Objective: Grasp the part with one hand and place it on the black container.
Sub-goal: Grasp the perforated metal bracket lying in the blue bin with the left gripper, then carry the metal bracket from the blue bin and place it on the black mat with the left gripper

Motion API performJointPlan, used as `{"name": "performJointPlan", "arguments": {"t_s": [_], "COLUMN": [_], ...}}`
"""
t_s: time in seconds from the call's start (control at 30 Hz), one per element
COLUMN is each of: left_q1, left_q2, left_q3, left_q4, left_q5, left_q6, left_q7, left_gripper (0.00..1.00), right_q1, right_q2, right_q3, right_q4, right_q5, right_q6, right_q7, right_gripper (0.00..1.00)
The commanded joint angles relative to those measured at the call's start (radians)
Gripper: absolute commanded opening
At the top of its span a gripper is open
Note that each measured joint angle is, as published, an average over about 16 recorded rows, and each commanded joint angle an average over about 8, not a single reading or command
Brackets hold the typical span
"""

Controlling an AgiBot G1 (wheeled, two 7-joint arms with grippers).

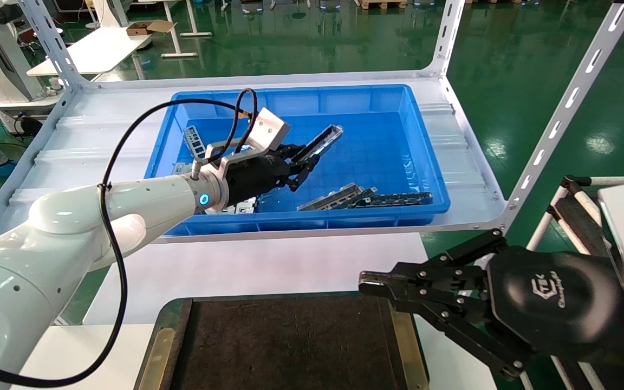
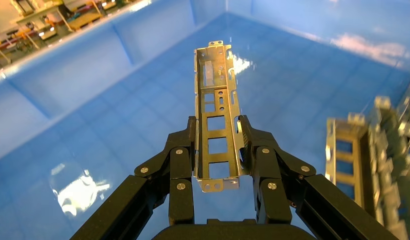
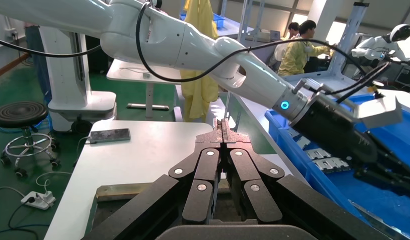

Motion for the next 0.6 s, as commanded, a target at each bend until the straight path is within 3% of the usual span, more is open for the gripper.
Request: {"name": "performJointPlan", "arguments": {"t_s": [0.03,0.33,0.6], "left_q1": [-0.008,-0.038,-0.016], "left_q2": [-0.001,-0.038,-0.12], "left_q3": [-0.001,-0.025,-0.066], "left_q4": [0.002,0.04,0.015], "left_q5": [-0.015,-0.071,-0.146], "left_q6": [0.006,0.173,0.501], "left_q7": [0.003,0.067,0.132], "left_gripper": [0.0,0.0,0.0], "right_q1": [0.0,0.0,0.0], "right_q2": [0.0,0.0,0.0], "right_q3": [0.0,0.0,0.0], "right_q4": [0.0,0.0,0.0], "right_q5": [0.0,0.0,0.0], "right_q6": [0.0,0.0,0.0], "right_q7": [0.0,0.0,0.0], "right_gripper": [0.0,0.0,0.0]}}
